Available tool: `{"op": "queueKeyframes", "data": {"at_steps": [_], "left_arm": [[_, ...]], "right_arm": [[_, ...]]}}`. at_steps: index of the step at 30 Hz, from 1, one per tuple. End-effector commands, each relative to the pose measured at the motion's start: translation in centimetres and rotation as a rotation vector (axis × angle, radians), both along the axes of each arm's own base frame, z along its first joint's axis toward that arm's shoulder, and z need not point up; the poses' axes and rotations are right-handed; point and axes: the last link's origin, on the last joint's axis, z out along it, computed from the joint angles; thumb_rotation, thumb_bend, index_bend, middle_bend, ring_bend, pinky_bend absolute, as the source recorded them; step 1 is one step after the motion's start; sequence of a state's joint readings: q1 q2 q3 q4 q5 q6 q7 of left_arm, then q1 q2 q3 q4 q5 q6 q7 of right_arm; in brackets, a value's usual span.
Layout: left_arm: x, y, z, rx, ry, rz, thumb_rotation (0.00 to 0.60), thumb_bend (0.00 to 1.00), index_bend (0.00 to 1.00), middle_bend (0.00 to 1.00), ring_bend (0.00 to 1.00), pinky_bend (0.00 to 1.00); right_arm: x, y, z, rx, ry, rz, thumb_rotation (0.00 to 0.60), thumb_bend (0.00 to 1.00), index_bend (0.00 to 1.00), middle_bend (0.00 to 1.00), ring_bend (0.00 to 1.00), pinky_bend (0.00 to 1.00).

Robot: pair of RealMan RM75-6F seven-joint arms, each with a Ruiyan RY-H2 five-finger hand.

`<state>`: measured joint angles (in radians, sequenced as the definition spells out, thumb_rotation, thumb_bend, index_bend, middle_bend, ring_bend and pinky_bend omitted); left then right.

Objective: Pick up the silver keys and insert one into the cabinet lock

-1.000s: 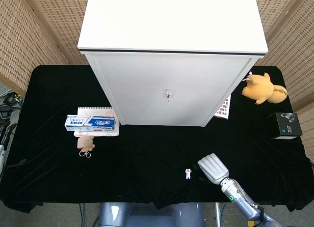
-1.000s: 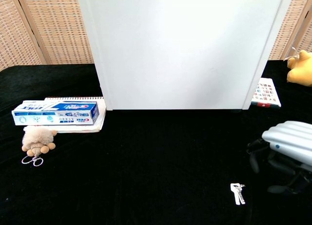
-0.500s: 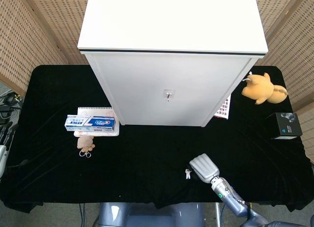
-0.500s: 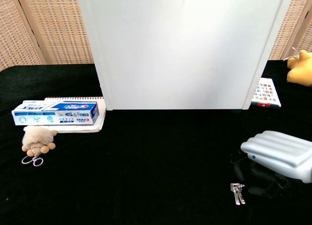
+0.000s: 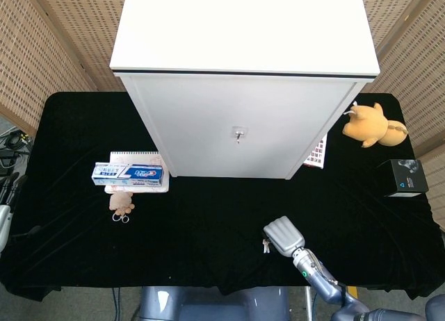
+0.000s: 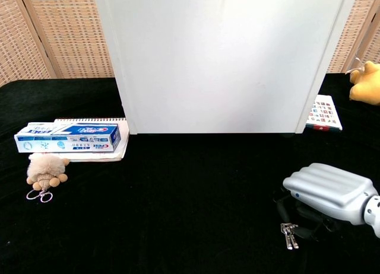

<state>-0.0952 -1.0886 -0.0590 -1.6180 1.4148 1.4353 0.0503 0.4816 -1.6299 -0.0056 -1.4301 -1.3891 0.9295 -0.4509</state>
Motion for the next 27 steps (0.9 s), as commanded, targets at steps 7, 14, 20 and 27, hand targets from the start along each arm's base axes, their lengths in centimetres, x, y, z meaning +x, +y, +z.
{"op": "queueKeyframes", "data": {"at_steps": [7,14,20,27], "left_arm": [[0.02,-0.02,-0.06,-0.002,0.001,0.000,0.600,0.00,0.00,0.00,0.00,0.00],[0.03,-0.02,-0.05,-0.001,-0.001,0.000,0.600,0.00,0.00,0.00,0.00,0.00],[0.04,-0.02,-0.06,-0.003,-0.001,-0.001,0.600,0.00,0.00,0.00,0.00,0.00],[0.04,-0.04,-0.03,-0.003,-0.004,-0.001,0.600,0.00,0.00,0.00,0.00,0.00]], "right_arm": [[0.01,0.10,-0.14,0.002,-0.001,0.005,0.600,0.53,0.58,0.91,0.84,1.00],[-0.02,0.23,-0.24,0.005,0.000,0.011,0.600,0.54,0.60,0.91,0.84,1.00],[0.05,0.25,-0.40,0.007,-0.001,0.012,0.600,0.54,0.60,0.91,0.84,1.00],[0.09,0.10,-0.58,0.005,0.000,0.010,0.600,0.55,0.60,0.91,0.84,1.00]]}}
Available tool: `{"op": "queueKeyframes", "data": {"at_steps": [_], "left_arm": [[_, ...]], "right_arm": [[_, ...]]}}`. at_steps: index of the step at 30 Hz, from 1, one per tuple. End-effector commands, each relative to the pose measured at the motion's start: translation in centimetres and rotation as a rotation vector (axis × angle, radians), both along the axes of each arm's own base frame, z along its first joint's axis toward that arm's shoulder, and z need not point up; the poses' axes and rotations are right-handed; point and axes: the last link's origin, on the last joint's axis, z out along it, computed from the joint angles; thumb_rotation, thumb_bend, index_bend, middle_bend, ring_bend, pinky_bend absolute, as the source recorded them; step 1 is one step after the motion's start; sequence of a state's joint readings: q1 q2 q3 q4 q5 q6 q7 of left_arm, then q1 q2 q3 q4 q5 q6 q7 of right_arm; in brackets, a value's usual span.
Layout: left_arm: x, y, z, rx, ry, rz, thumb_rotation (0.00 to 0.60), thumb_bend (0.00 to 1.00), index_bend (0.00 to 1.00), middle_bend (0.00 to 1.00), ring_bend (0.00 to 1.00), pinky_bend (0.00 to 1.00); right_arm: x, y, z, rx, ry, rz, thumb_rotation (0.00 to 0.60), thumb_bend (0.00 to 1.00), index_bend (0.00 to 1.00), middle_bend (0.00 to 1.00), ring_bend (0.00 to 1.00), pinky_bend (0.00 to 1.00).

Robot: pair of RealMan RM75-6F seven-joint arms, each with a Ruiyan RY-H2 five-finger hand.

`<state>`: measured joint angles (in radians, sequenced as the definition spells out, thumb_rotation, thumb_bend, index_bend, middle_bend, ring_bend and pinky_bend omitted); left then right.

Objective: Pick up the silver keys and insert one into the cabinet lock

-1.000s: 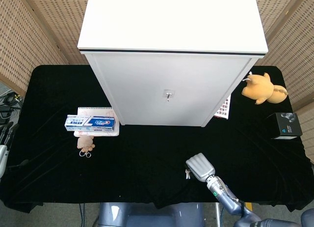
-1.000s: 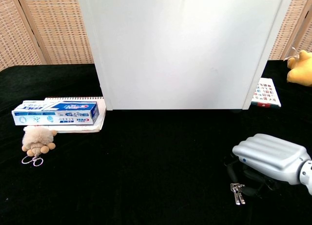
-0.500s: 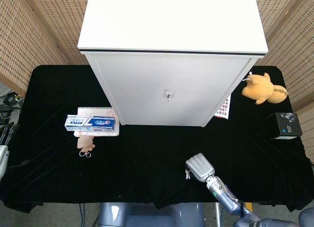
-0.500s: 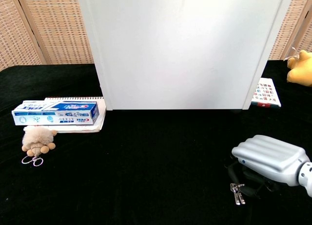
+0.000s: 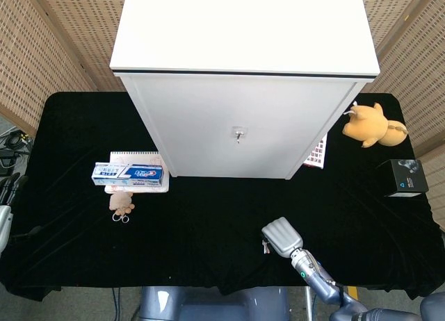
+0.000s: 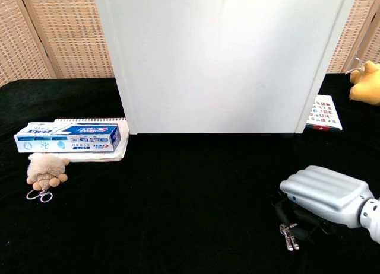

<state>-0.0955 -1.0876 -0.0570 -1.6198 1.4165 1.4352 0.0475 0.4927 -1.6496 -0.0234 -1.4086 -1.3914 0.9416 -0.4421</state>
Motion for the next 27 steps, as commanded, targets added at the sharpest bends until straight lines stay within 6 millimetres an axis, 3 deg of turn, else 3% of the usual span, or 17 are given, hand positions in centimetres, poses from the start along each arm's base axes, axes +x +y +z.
{"op": "queueKeyframes", "data": {"at_steps": [1,27], "left_arm": [[-0.01,-0.01,0.01,0.000,0.000,0.000,0.600,0.00,0.00,0.00,0.00,0.00],[-0.04,0.02,0.02,-0.001,-0.002,0.001,0.600,0.00,0.00,0.00,0.00,0.00]], "right_arm": [[-0.01,-0.06,-0.04,-0.002,0.002,-0.001,0.600,0.56,0.60,0.91,0.84,1.00],[0.29,-0.04,0.03,-0.003,-0.013,0.012,0.600,0.66,0.66,0.92,0.84,1.00]]}}
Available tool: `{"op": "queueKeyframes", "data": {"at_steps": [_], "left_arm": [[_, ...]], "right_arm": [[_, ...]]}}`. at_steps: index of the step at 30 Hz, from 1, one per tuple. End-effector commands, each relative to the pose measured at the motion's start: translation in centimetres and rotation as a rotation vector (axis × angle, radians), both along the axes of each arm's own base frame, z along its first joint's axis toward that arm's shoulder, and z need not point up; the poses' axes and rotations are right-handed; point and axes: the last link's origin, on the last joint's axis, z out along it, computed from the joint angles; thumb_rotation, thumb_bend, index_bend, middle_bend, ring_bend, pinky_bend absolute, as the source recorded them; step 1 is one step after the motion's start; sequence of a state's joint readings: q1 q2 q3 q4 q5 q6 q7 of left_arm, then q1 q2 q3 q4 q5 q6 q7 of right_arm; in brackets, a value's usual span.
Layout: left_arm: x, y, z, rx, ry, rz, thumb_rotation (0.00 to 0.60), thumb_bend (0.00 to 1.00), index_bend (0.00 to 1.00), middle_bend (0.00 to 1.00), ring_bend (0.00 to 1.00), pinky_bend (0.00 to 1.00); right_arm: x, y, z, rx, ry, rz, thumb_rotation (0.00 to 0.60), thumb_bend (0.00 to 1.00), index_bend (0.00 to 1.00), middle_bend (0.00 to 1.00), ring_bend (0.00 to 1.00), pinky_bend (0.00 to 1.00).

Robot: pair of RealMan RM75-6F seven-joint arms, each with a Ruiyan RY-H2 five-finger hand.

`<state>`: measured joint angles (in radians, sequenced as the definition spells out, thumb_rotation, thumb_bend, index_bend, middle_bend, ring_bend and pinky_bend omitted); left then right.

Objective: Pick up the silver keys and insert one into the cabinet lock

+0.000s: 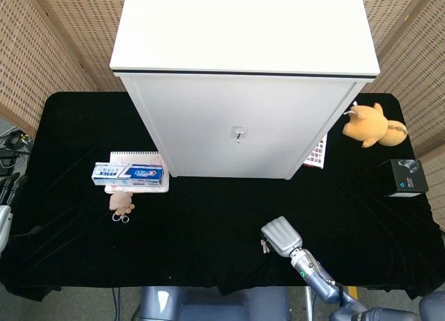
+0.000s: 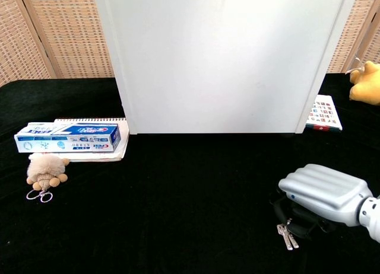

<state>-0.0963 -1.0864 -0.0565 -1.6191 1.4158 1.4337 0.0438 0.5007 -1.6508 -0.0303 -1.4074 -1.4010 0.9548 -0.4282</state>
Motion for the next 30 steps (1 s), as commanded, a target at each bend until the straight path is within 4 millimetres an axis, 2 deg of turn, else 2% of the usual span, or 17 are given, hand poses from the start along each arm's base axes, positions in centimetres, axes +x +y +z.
{"op": "queueKeyframes", "data": {"at_steps": [1,10,22,30], "left_arm": [[0.0,0.0,0.0,0.000,0.000,0.000,0.600,0.00,0.00,0.00,0.00,0.00],[0.0,0.0,0.0,0.000,-0.001,0.002,0.600,0.00,0.00,0.00,0.00,0.00],[0.1,0.0,0.1,0.001,-0.006,-0.002,0.600,0.00,0.00,0.00,0.00,0.00],[0.0,0.0,0.2,0.000,-0.012,-0.002,0.600,0.00,0.00,0.00,0.00,0.00]], "right_arm": [[0.1,0.0,0.0,0.000,-0.003,0.003,0.600,0.66,0.66,0.92,0.84,1.00],[1.2,0.1,1.2,-0.028,-0.028,0.070,0.600,0.66,0.67,0.92,0.84,1.00],[4.0,-0.4,5.5,-0.174,0.008,0.363,0.600,0.67,0.69,0.92,0.84,1.00],[5.9,-1.5,8.2,-0.266,0.046,0.520,0.600,0.67,0.71,0.93,0.84,1.00]]}}
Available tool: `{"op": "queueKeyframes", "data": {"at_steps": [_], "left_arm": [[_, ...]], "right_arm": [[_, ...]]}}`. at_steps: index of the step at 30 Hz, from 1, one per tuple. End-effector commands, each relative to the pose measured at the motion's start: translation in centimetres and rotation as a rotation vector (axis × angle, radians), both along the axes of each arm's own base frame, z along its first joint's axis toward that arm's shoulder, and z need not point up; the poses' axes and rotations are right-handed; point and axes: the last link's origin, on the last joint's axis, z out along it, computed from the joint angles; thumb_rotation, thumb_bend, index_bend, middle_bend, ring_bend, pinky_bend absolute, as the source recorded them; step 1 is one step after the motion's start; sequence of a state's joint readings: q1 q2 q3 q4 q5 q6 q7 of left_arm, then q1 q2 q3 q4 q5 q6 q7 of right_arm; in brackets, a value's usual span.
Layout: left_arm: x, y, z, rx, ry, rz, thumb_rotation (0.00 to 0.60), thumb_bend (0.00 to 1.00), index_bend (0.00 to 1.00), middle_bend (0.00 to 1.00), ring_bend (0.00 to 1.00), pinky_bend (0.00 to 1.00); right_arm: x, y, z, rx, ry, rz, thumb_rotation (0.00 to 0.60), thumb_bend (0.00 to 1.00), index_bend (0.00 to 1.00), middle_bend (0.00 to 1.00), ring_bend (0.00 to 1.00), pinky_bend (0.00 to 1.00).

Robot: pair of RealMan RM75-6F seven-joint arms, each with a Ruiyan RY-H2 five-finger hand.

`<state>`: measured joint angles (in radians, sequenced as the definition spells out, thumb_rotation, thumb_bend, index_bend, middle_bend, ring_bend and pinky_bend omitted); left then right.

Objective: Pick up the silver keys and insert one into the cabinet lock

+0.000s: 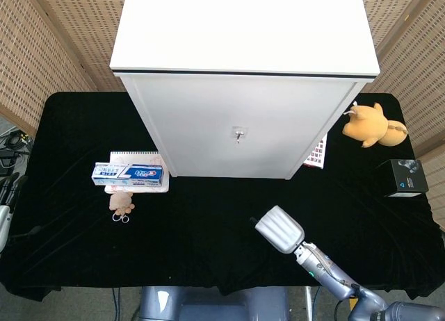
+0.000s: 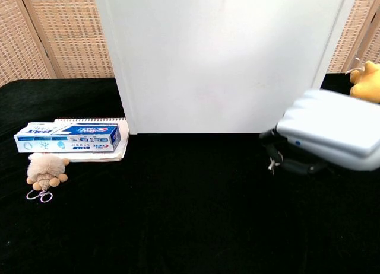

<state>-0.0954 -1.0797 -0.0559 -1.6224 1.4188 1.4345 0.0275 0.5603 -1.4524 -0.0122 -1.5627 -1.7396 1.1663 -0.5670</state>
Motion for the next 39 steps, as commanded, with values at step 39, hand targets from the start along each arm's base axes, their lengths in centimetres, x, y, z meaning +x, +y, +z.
{"op": "queueKeyframes", "data": {"at_steps": [39], "left_arm": [[-1.0,1.2,-0.4,-0.017,-0.008,0.053,0.600,0.00,0.00,0.00,0.00,0.00]], "right_arm": [[14.5,-8.3,11.8,-0.366,-0.033,0.250,0.600,0.67,0.71,0.93,0.84,1.00]]}}
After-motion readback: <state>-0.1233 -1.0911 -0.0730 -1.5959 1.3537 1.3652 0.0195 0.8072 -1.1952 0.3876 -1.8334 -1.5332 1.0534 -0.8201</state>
